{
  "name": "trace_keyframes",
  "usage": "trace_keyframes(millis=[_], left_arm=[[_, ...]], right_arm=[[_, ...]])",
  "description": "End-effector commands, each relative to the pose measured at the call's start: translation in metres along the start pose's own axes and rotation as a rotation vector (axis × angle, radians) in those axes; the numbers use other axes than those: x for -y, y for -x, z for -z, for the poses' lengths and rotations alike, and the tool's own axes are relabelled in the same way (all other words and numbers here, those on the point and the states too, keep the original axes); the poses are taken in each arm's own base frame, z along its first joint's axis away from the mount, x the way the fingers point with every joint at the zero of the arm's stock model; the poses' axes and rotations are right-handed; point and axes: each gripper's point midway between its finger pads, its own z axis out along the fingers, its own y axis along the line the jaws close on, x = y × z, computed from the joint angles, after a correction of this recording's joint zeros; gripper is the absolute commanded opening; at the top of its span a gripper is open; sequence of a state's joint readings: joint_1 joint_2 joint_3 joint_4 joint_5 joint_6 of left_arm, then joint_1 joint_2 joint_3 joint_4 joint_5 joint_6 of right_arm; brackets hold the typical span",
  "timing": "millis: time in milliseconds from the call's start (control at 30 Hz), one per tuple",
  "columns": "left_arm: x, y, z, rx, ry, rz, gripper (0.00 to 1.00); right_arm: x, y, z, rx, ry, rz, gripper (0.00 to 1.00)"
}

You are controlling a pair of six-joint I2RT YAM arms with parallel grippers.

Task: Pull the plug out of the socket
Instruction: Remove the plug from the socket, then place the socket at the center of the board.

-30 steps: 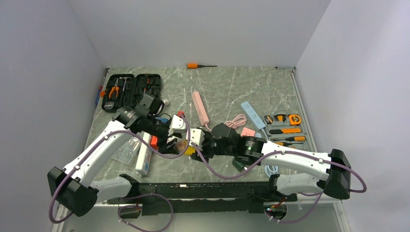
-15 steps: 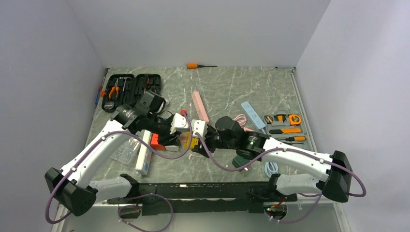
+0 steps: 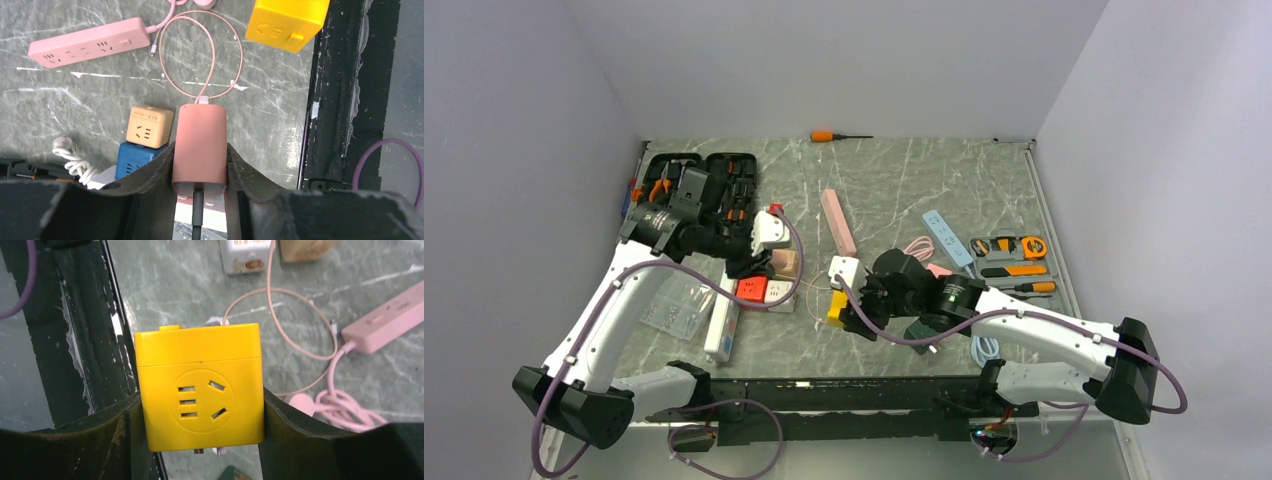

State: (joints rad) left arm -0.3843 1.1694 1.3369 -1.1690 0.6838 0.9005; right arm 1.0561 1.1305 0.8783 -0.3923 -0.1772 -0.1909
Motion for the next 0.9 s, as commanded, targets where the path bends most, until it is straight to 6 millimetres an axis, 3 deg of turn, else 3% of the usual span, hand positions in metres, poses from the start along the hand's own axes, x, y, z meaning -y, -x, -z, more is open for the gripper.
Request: trace_keyframes(millis=[0, 67, 167, 267, 333, 433, 567, 800, 833, 867], left_arm=[[0.002, 0.001, 0.01, 0.022, 0.013, -0.01, 0.0], [0.003, 0.0, 0.01, 0.023, 0.015, -0.001, 0.0], [-0.004, 0.001, 0.01, 0.016, 0.041, 0.025, 0.0], [-0.019, 0.016, 0.016, 0.034, 0.081, 0.033, 0.0], [-0.029, 0.033, 0.023, 0.065, 0.101, 0.035, 0.0], [-0.04, 0.062, 0.034, 0.118, 0.115, 0.03, 0.0], [-0.048, 0.097, 0.043, 0.167, 0.125, -0.02, 0.0], [-0.042, 0.162, 0.055, 0.265, 0.155, -0.141, 0.04], [-0.041, 0.171, 0.058, 0.287, 0.156, -0.146, 0.04], [-0.039, 0.181, 0.063, 0.311, 0.162, -0.159, 0.04]], right_arm=[[0.01, -0.004, 0.015, 0.015, -0.086, -0.059, 0.0], [0.029, -0.009, 0.018, 0.009, -0.167, -0.127, 0.0], [0.072, -0.021, 0.021, -0.017, -0.332, -0.332, 0.0], [0.115, -0.049, 0.024, -0.108, -0.488, -0.557, 0.0], [0.132, -0.073, 0.023, -0.189, -0.574, -0.67, 0.0], [0.14, -0.097, 0.012, -0.257, -0.625, -0.764, 0.0], [0.136, -0.118, 0.002, -0.237, -0.665, -0.85, 0.0], [0.137, -0.151, 0.026, -0.247, -0.835, -0.9, 0.0], [0.138, -0.151, 0.029, -0.239, -0.848, -0.904, 0.07], [0.139, -0.151, 0.031, -0.234, -0.86, -0.906, 0.21]])
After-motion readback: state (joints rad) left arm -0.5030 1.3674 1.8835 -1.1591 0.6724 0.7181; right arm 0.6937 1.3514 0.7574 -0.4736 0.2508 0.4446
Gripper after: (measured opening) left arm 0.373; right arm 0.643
